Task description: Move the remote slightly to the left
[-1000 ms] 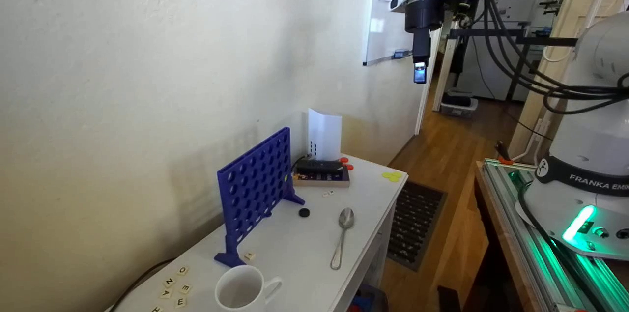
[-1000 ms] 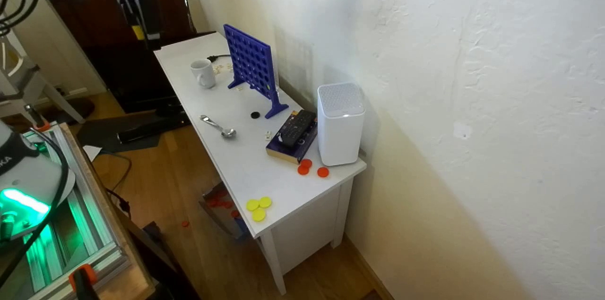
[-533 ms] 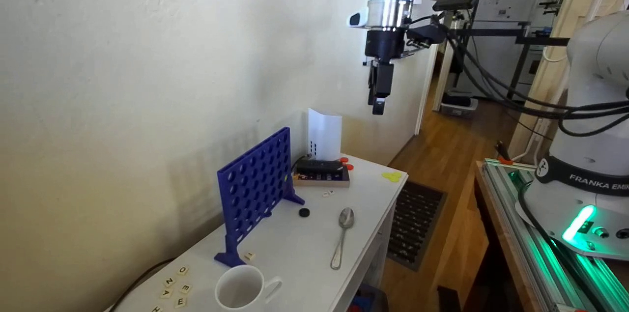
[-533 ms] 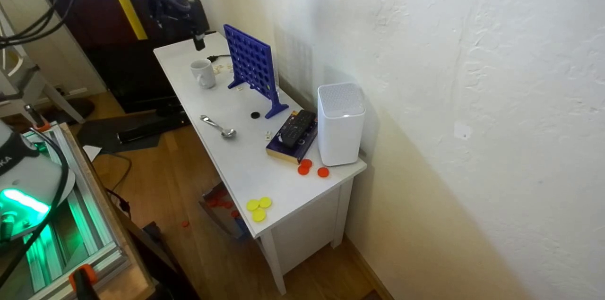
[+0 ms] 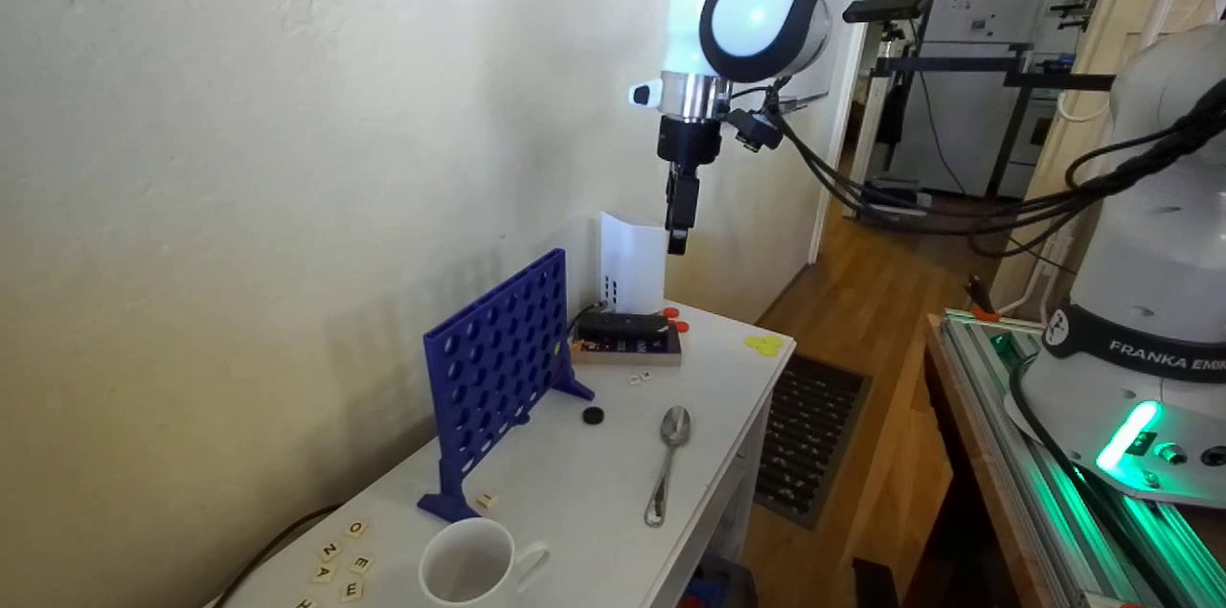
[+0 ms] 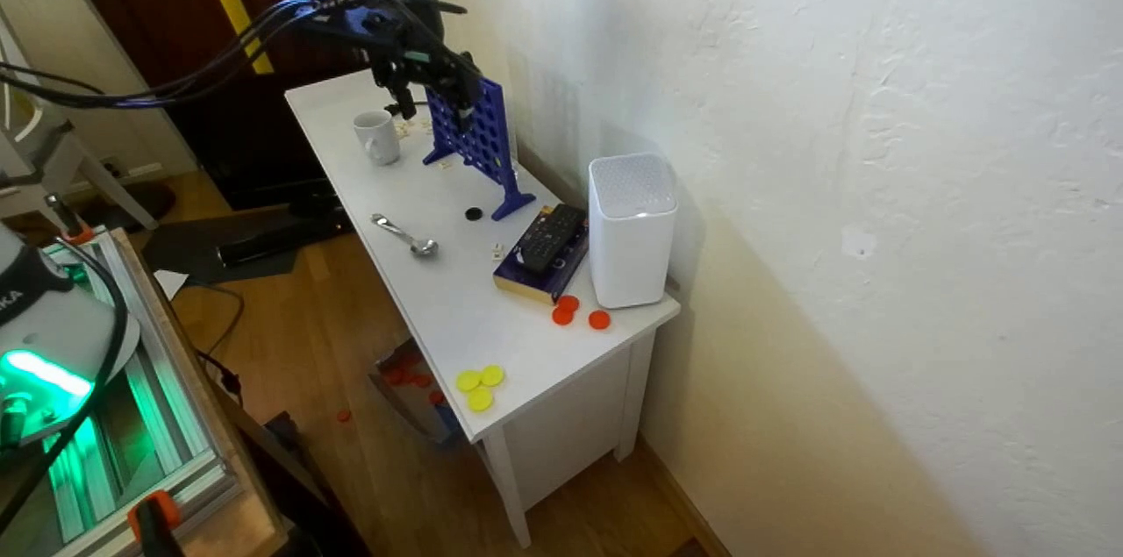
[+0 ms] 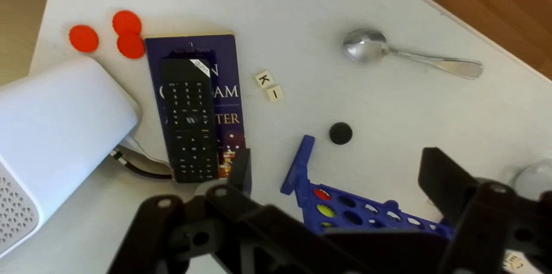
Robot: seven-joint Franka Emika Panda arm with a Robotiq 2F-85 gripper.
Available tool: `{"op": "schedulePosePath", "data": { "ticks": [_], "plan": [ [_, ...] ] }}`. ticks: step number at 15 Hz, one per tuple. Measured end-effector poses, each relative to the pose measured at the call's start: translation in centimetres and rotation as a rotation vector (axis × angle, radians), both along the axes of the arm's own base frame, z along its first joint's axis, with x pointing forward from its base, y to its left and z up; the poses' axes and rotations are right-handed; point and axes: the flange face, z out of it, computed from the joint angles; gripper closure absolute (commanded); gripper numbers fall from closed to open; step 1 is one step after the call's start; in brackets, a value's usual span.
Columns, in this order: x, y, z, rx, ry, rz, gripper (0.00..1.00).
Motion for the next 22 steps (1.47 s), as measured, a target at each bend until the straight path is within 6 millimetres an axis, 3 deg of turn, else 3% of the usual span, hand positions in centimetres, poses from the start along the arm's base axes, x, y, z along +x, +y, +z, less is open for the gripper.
{"op": "schedulePosePath", "data": {
  "ticks": [5,8,12,17,22],
  "plan": [
    [0.2,0.7,0.3,0.0,-0.006,0.014,0.0],
    [0.6,-0.1,-0.5,0.012,-0.01,-0.024,0.0],
    [2.5,-2.4,-2.9,0.025,-0.07,-0.096,0.0],
    [4.7,-4.4,-7.0,0.034,-0.104,-0.067,0.0],
    [5.8,-8.4,-10.1,0.033,-0.115,-0.079,0.0]
  ]
}}
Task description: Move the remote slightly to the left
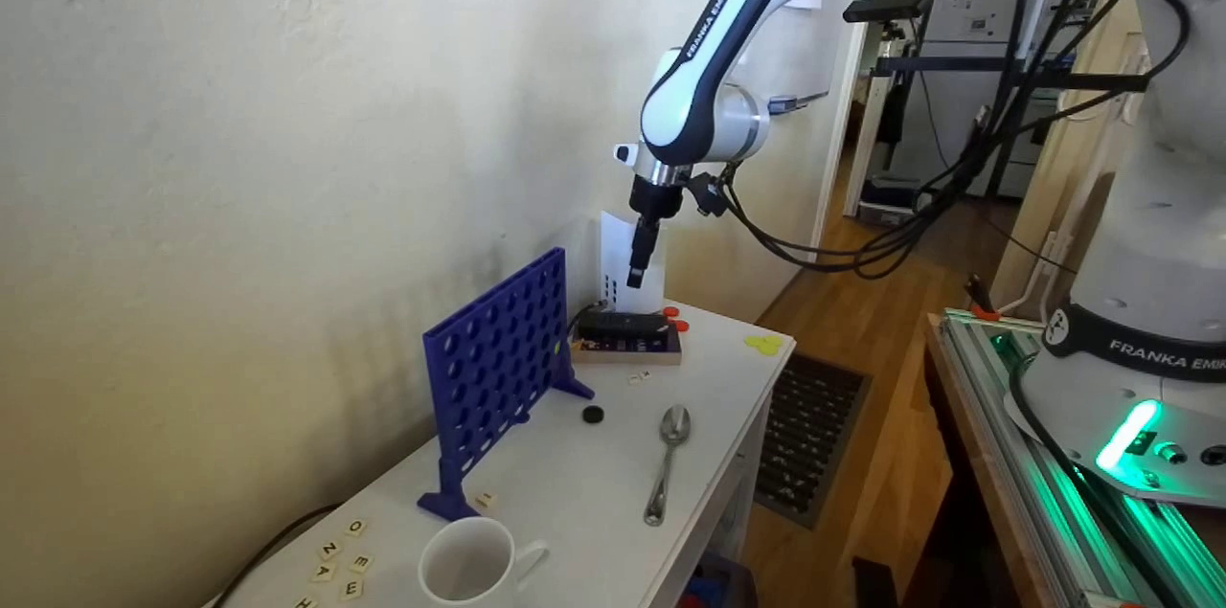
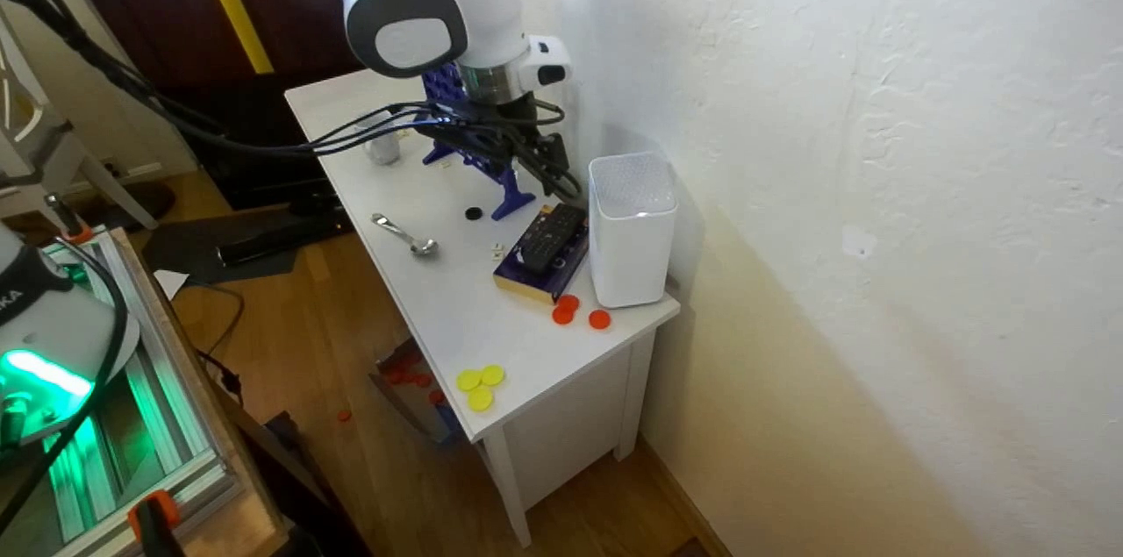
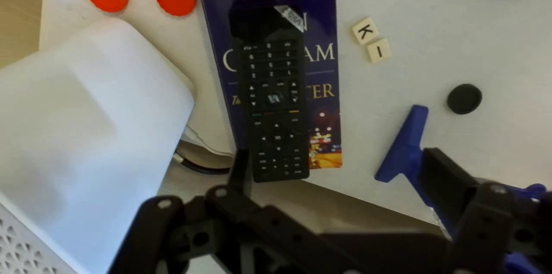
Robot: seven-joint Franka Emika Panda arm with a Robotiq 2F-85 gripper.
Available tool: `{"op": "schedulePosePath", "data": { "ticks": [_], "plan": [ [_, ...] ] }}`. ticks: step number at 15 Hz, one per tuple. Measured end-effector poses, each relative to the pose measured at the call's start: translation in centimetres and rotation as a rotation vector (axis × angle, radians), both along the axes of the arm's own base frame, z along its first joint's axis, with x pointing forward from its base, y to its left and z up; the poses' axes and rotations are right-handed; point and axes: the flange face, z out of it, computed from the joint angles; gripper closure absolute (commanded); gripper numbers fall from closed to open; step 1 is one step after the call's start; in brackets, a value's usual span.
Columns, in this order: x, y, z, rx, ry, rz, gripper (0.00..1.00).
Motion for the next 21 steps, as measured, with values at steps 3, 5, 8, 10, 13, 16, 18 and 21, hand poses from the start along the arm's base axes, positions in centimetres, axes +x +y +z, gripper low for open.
{"op": "schedulePosePath", "data": {
  "ticks": [3,5,8,10,13,16,18,21],
  "plan": [
    [-0.3,-2.0,-1.6,-0.002,0.019,-0.008,0.0],
    [-0.7,-2.6,-2.7,-0.003,0.039,-0.004,0.0],
    [-1.3,-2.7,-4.0,0.006,0.077,0.006,0.0],
    [-1.4,-2.7,-4.3,0.011,0.086,-0.023,0.0],
    [-1.3,-2.4,-4.3,0.024,0.088,-0.101,0.0],
    [-1.3,-2.4,-4.3,0.025,0.088,-0.105,0.0],
    [-1.3,-2.4,-4.3,0.025,0.088,-0.106,0.0],
    [-1.3,-2.3,-4.5,0.03,0.09,-0.127,0.0]
  ]
}}
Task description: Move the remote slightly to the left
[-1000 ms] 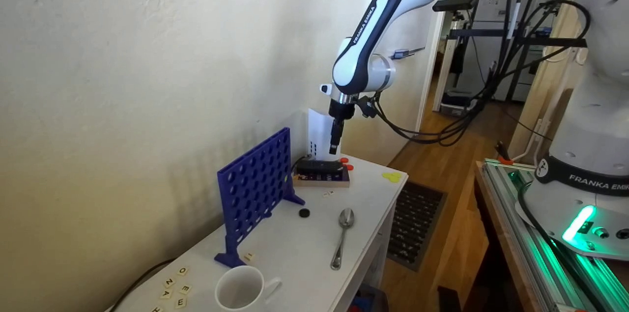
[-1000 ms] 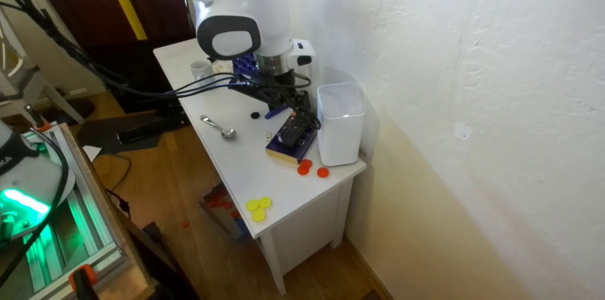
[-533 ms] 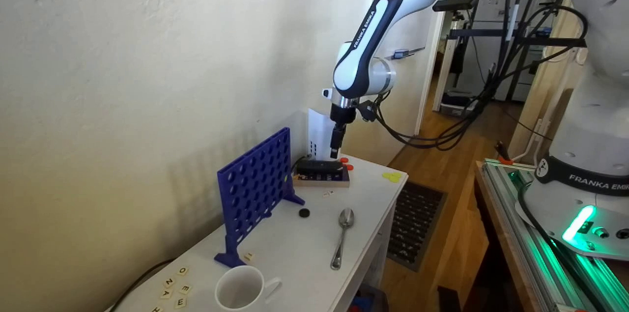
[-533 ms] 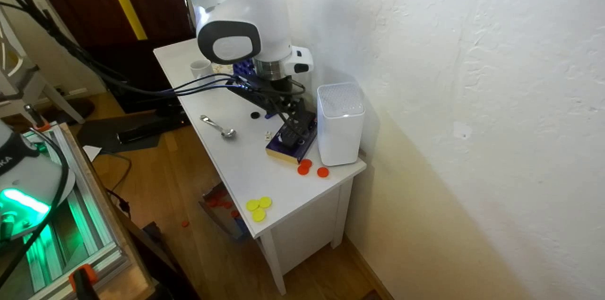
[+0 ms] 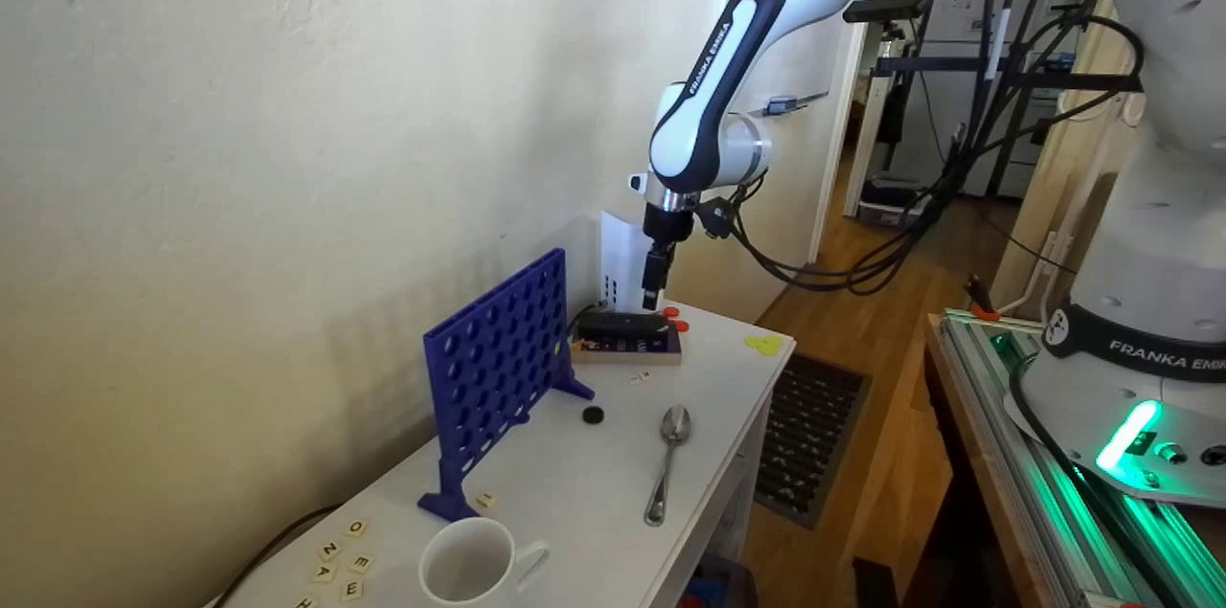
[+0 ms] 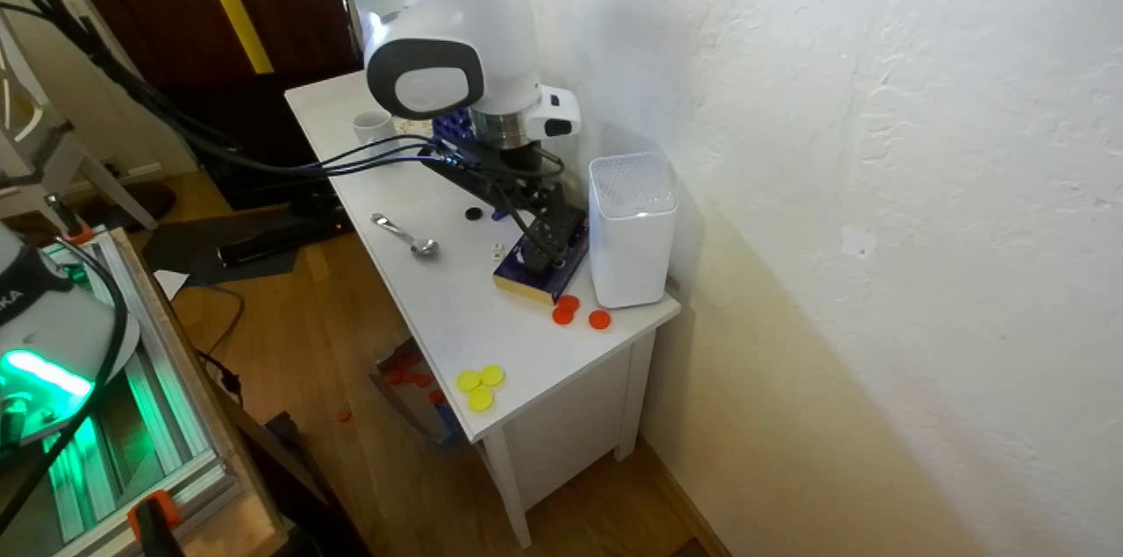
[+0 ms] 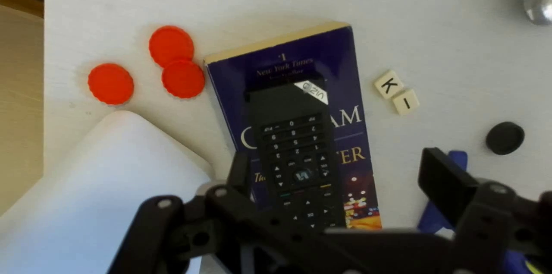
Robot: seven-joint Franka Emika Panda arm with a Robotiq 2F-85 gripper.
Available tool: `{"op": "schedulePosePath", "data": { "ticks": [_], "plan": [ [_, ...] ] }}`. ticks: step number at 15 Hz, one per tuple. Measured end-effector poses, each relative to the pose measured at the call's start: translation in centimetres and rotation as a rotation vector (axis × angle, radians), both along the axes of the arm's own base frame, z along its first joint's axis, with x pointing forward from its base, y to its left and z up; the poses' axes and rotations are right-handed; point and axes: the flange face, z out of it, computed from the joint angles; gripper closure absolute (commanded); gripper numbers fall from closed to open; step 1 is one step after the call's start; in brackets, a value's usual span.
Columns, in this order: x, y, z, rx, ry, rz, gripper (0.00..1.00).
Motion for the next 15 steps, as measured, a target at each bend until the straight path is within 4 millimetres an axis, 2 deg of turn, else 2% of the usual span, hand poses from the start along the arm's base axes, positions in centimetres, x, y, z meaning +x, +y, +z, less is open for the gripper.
{"op": "schedulePosePath", "data": {
  "ticks": [4,7,15],
  "plan": [
    [-0.5,0.2,-1.6,0.015,0.015,-0.029,0.0],
    [-0.6,0.1,-3.1,0.023,-0.04,-0.043,0.0],
    [-0.9,-1.3,-4.4,0.063,-0.199,-0.006,0.0]
  ]
}}
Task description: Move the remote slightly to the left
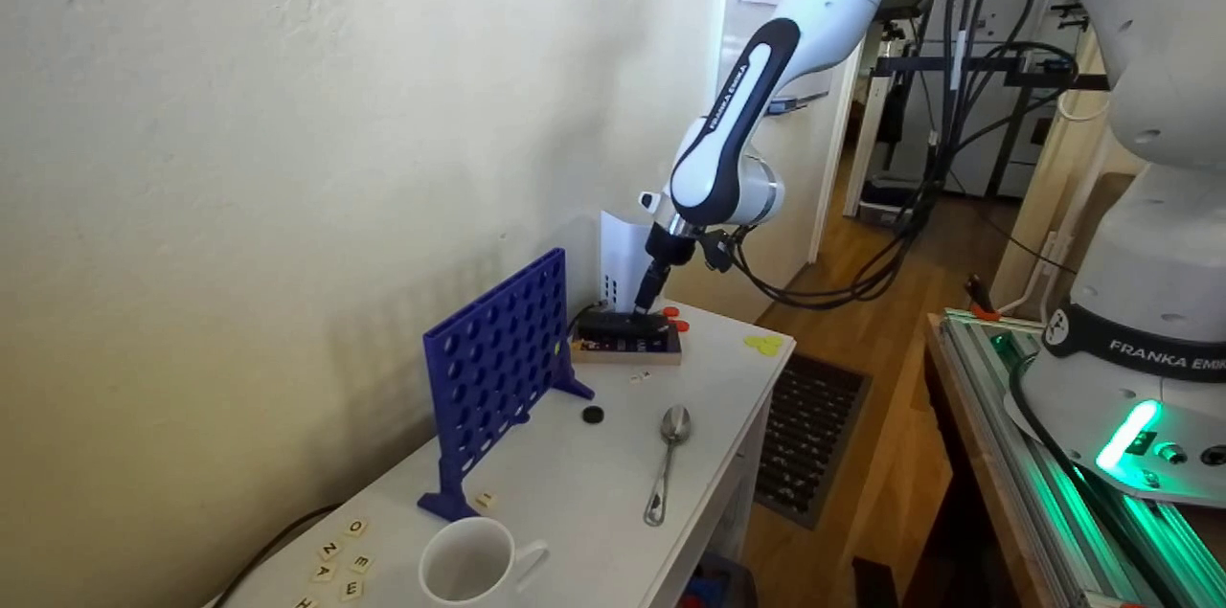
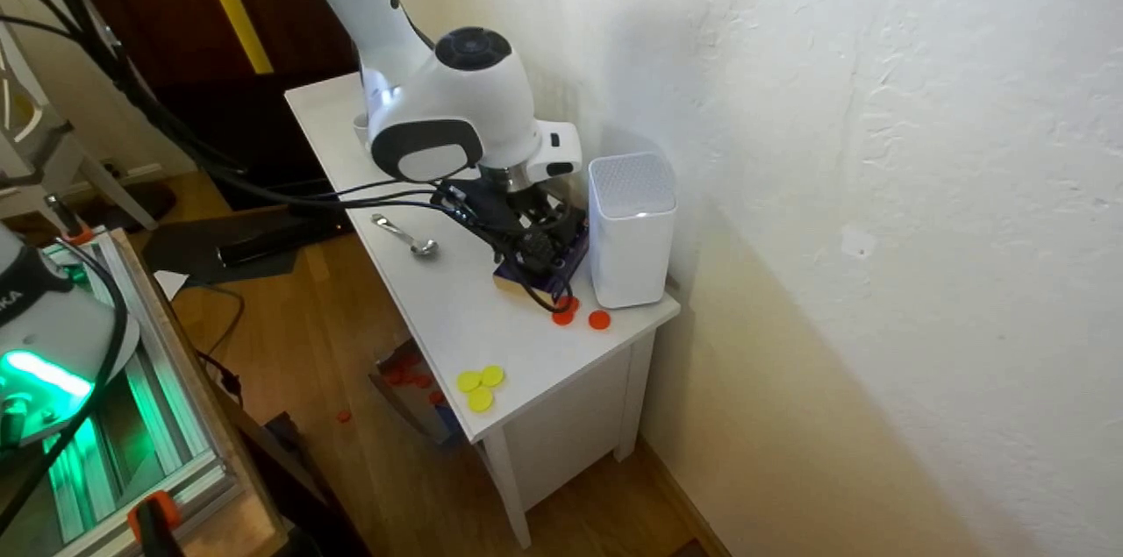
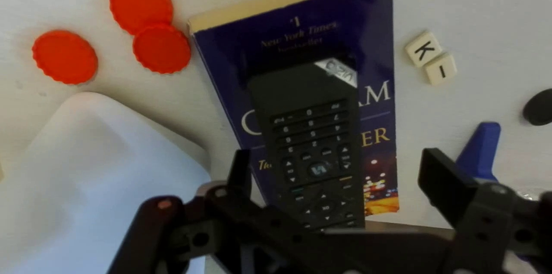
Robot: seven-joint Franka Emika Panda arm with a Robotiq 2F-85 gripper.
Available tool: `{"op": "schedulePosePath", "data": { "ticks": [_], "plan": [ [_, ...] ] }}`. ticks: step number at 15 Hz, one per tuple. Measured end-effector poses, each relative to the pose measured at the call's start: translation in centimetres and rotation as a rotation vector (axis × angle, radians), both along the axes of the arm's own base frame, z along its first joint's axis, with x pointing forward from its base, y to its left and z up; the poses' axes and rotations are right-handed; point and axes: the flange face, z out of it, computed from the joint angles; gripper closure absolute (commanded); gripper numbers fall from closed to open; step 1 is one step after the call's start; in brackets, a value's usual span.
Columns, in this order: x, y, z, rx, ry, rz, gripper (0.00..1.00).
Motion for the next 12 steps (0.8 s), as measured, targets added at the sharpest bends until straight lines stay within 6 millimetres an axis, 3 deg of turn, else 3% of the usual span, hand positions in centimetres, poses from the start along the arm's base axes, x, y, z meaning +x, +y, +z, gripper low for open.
{"op": "schedulePosePath", "data": {
  "ticks": [7,12],
  "plan": [
    [-1.0,-0.5,-1.0,0.031,-0.063,0.072,0.0],
    [-2.8,-1.1,-1.9,0.011,-0.152,0.075,0.0]
  ]
}}
